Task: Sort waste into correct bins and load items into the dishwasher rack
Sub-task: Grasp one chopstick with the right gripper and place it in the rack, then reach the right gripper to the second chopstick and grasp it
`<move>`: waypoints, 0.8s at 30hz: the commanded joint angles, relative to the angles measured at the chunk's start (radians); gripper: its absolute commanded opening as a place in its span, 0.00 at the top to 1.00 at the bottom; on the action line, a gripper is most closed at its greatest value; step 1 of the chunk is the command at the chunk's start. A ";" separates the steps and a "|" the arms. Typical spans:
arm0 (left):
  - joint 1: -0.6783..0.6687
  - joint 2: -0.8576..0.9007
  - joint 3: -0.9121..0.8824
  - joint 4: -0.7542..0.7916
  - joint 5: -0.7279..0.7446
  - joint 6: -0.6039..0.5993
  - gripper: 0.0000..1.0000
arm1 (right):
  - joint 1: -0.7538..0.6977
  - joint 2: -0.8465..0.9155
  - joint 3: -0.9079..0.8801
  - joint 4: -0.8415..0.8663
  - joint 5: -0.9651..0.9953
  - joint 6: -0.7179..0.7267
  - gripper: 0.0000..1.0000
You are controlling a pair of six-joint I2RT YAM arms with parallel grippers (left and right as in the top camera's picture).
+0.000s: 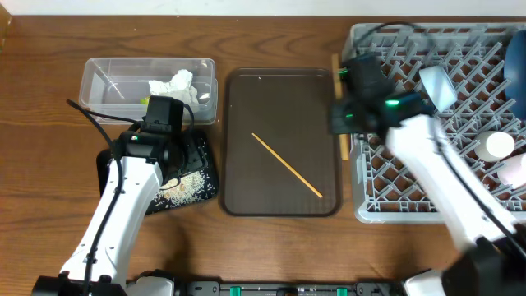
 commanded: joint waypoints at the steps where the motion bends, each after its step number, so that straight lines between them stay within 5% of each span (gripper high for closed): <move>1: 0.003 -0.001 0.008 -0.005 -0.012 0.005 0.26 | -0.082 -0.010 0.003 -0.047 0.002 -0.086 0.99; 20: 0.003 -0.001 0.008 -0.005 -0.012 0.005 0.26 | -0.147 0.106 -0.165 0.032 0.007 -0.093 0.98; 24: 0.003 -0.001 0.008 -0.005 -0.012 0.005 0.26 | -0.147 0.102 -0.159 0.033 0.006 -0.093 0.84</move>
